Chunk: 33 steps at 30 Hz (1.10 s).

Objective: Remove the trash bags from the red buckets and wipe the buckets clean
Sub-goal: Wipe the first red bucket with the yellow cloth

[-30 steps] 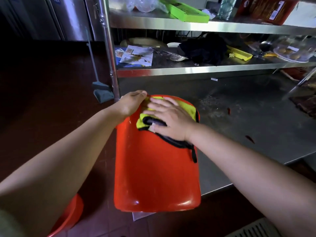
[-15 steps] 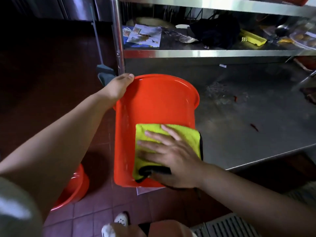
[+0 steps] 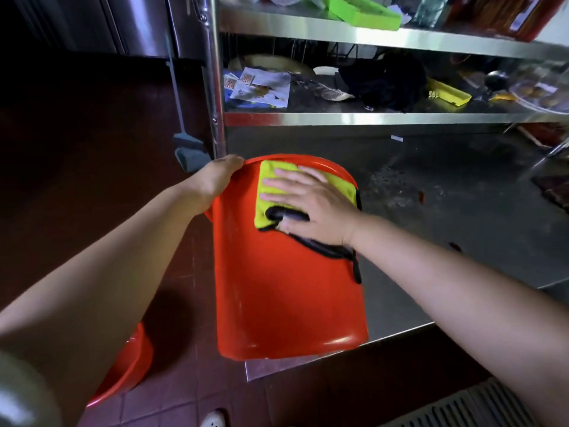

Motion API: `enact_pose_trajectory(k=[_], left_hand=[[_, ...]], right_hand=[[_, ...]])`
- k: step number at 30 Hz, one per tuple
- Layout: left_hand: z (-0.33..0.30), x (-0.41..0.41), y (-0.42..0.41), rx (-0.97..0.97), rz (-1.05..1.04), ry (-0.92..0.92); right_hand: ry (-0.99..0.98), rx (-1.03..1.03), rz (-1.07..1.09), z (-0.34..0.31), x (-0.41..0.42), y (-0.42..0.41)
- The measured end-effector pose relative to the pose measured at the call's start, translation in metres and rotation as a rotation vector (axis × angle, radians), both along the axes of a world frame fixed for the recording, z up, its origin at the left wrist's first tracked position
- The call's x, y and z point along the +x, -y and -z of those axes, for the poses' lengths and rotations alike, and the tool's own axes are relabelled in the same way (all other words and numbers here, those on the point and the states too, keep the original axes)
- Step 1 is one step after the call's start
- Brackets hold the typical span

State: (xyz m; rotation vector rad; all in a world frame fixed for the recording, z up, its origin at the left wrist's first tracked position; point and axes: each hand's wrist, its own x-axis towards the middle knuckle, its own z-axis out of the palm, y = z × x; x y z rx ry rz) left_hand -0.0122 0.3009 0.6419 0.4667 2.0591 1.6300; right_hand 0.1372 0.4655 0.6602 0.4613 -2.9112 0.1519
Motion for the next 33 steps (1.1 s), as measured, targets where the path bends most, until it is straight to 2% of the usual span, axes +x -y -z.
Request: enact_pose_trajectory(k=[5, 7, 10, 13, 15, 16, 18, 22, 26, 33], left_hand=[[0.007, -0.003, 0.009, 0.019, 0.001, 0.054], [0.004, -0.001, 0.007, -0.011, -0.006, 0.017], [-0.015, 0.001, -0.016, -0.178, -0.002, -0.223], [-0.039, 0.024, -0.048, -0.256, 0.194, -0.378], [-0.043, 0.042, -0.066, -0.424, 0.278, -0.503], [-0.042, 0.047, -0.071, -0.517, 0.272, -0.586], [-0.04, 0.05, -0.072, -0.579, 0.223, -0.658], [-0.034, 0.041, -0.059, -0.446, 0.184, -0.541], [-0.025, 0.03, -0.048, -0.34, 0.143, -0.392], [-0.013, 0.01, -0.019, -0.115, 0.132, -0.196]], right_hand=[[-0.002, 0.011, 0.091, -0.001, -0.016, 0.0], [-0.012, 0.021, 0.111, 0.004, -0.007, 0.009], [-0.043, 0.033, 0.101, 0.009, 0.018, 0.019], [-0.062, 0.071, 0.072, 0.013, 0.042, 0.028], [-0.068, 0.087, 0.074, 0.014, 0.054, 0.035], [-0.065, 0.092, 0.061, 0.016, 0.062, 0.038], [-0.057, 0.09, -0.002, 0.024, 0.082, 0.045], [-0.026, 0.056, -0.164, 0.043, 0.117, 0.053], [-0.013, 0.049, -0.24, 0.038, 0.104, 0.046], [-0.053, -0.028, -0.07, 0.01, 0.021, 0.013]])
